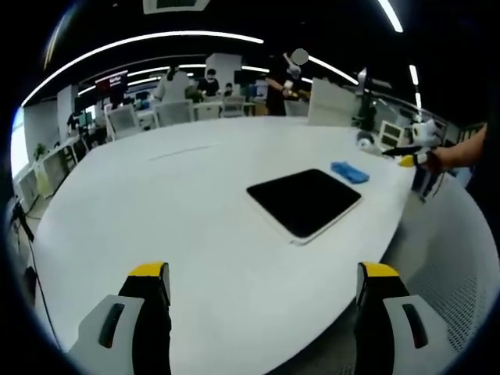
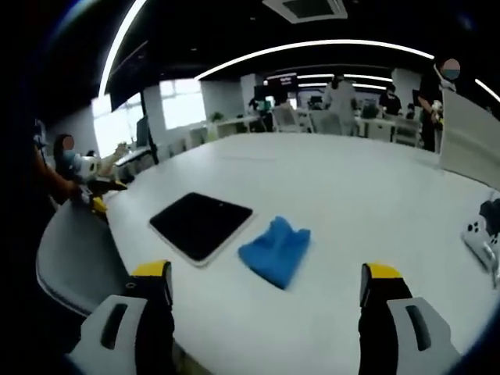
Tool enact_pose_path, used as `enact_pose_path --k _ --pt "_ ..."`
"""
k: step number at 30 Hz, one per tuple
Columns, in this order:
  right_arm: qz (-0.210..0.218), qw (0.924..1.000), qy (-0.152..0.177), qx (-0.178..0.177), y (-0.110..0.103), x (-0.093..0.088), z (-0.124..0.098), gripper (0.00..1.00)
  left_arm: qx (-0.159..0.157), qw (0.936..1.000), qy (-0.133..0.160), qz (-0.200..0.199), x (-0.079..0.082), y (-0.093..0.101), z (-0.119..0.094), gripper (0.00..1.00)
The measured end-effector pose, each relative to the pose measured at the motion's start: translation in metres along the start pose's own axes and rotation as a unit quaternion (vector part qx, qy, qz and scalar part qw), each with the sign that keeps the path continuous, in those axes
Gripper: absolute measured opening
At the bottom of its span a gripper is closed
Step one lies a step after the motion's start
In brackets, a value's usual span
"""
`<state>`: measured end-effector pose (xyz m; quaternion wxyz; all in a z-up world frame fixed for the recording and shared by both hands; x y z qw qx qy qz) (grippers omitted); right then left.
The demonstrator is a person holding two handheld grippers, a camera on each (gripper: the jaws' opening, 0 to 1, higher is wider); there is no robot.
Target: Wipe the mirror surface with the cleaning cloth until all visible marks leave the cleaned area.
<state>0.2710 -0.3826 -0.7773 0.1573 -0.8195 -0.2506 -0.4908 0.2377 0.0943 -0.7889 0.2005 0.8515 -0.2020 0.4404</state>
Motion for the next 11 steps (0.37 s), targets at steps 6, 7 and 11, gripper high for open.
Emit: enact_pose_path --k 6,7,11 --pt "-0.003 0.9999 0.014 -0.004 0.0056 0.0063 0.0029 1.0 -0.005 0.9999 -0.008 0.006 -0.0026 0.0022 0.0012 0.99" --pt "-0.005 0.9999 0.014 -0.003 0.0062 0.006 0.0038 1.0 -0.007 0.9999 -0.009 0.008 -0.0031 0.0027 0.0013 0.99" --pt "0.004 0.9999 0.01 -0.007 0.0087 0.0037 0.0047 1.0 -0.011 0.9998 -0.013 0.009 -0.0042 0.0034 0.002 0.99"
Point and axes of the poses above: the point that each gripper's makers call its tool centre point, and the gripper's own axes: z roughly forward along the fingers, y roughly to its right, x roughly out of its top, the point moved 3 cm from there along -z, roughly backward along the fingers, and after that the axes turned 5 degrees about -z, right-handed, at the moved point
